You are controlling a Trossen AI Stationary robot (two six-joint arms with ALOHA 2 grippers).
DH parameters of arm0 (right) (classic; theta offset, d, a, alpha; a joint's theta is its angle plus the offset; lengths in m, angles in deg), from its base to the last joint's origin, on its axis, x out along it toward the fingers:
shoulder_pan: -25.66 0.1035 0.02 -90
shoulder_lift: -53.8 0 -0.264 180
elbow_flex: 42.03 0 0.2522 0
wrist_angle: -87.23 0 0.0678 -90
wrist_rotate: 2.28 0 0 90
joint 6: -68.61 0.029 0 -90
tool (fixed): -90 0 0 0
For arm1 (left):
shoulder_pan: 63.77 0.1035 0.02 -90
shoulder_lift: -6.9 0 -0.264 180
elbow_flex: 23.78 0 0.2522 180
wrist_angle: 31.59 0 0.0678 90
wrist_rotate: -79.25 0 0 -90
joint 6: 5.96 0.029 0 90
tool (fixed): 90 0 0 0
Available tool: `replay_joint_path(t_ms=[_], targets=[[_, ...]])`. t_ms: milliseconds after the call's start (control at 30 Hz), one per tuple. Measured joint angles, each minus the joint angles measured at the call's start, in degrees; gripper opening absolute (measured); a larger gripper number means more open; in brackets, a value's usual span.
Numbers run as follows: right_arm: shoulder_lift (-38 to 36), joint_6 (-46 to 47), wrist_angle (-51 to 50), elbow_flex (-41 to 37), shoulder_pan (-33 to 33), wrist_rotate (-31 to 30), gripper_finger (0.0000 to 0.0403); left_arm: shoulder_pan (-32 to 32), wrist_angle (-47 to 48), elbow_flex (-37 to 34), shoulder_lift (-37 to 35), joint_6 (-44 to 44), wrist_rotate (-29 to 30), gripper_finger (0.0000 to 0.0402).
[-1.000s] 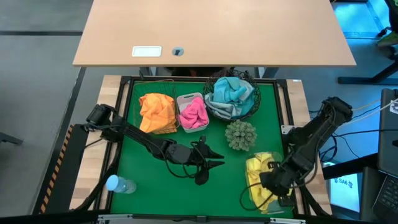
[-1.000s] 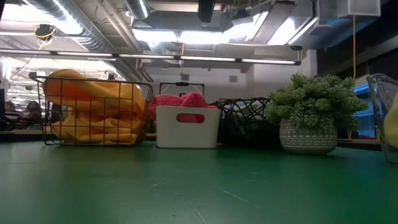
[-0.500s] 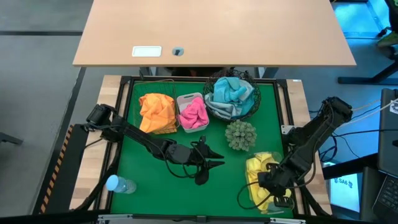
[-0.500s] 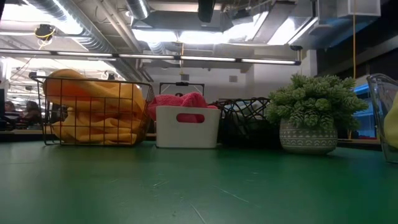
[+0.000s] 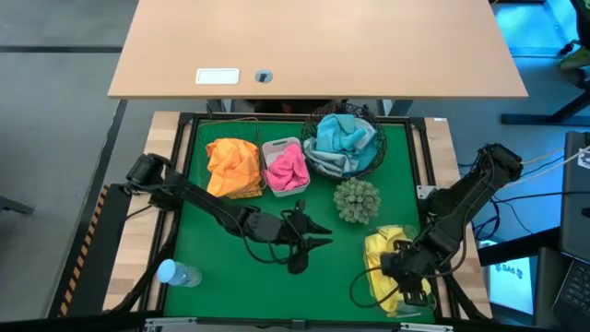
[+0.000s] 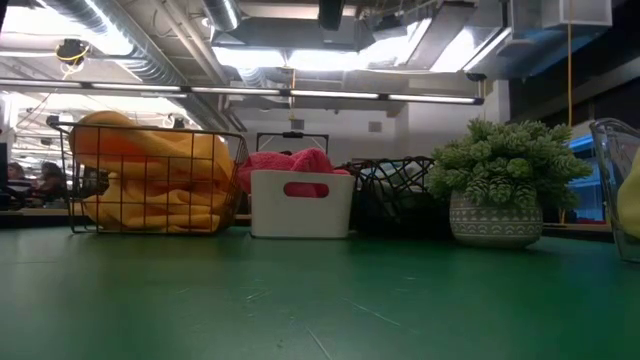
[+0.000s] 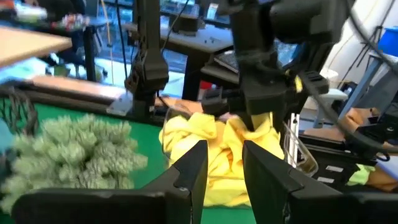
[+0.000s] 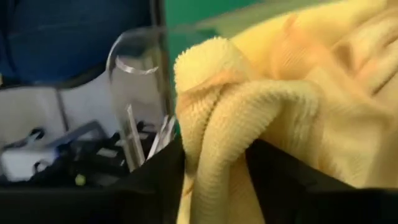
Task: Sort microfiber towel by color & place in baskets
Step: Put the yellow microfiber towel into the transparent bin, then return to Home Position
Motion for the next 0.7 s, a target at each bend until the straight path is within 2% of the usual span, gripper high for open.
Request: replay_joint_path(t_ms=[133,267,500,700], targets=[[0.0,0.08,-0.54,0.32,-1.63,5.87,0.0196,-0.14,0.85,0.0,-2.17,3.91,-0.19,0.0095],[0.0,0.05,-1.27,2.59,-5.13,9.43,0.0208,-0.12,4.85,0.0,-6.06,6.35,0.07,0.0095],[-0.02,-9.49,-5.54,10.85,-12.85,9.37,0.0209,-0.1,16.91,0.0,-14.85,7.48,0.14,0.0095],[-0.02,-21.16,-16.34,23.06,-20.12,2.63,0.0209,-0.1,25.17,0.0,-24.44,11.39,0.21,0.0095]])
